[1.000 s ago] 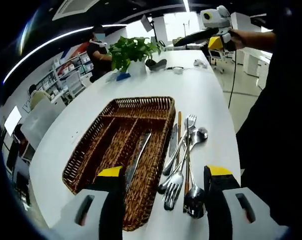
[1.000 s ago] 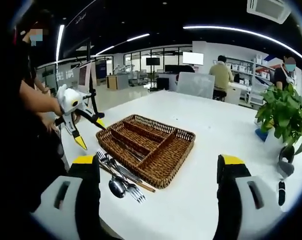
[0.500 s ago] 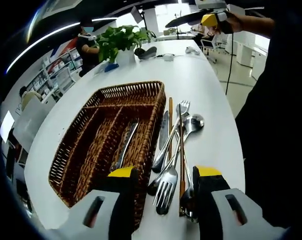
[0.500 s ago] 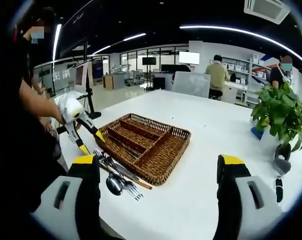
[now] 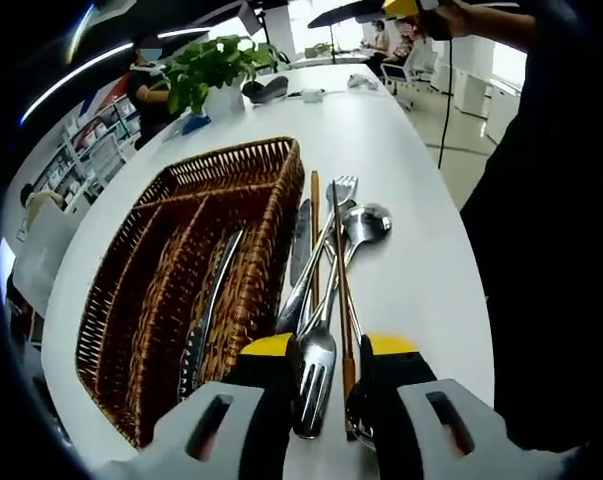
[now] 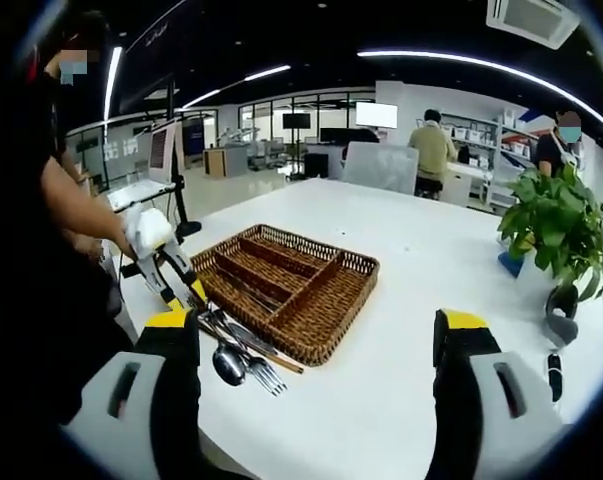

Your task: Arrange the knives, forks, and spoons in their matching storage slots by inserting each utensil handle-first until every utensil is classified and aligned in the correct compartment

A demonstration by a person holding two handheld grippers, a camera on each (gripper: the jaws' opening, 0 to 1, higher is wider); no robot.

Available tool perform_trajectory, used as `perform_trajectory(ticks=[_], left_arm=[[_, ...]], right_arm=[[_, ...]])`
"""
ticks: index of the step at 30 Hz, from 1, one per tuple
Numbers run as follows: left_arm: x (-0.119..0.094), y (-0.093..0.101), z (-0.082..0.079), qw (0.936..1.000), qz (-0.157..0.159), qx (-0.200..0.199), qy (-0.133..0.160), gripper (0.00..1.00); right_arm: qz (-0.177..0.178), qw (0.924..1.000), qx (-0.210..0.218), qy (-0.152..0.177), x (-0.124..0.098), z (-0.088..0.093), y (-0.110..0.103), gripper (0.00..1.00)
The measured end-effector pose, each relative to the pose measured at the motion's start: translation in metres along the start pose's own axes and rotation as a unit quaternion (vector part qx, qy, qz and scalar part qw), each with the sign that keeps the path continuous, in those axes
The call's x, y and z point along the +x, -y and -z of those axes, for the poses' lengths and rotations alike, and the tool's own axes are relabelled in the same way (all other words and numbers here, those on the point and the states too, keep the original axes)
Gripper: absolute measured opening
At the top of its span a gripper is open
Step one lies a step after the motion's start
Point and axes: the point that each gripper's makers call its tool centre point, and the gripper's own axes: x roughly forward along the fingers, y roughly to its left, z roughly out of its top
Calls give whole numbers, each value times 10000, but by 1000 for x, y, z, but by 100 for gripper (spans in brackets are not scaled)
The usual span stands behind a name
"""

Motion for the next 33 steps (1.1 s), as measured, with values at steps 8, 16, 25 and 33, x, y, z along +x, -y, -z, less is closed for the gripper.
perform_trajectory(ticks=[8, 16, 25, 33], left_arm=[[6, 5, 4, 9997, 140, 117, -156, 14], [11, 8, 4, 9988, 266, 317, -255, 8], [13, 9, 4, 9981, 304, 402, -349, 7], [14, 8, 6, 9985, 334, 236, -376, 5]], right_arm=[[-2, 10000, -35, -23, -4, 2, -1, 99], [-32, 9999, -71, -66, -5, 4, -4, 98], [-34, 10000, -51, -27, -4, 4, -5, 98], [-21, 10000, -17, -59, -3, 10, -4, 98]])
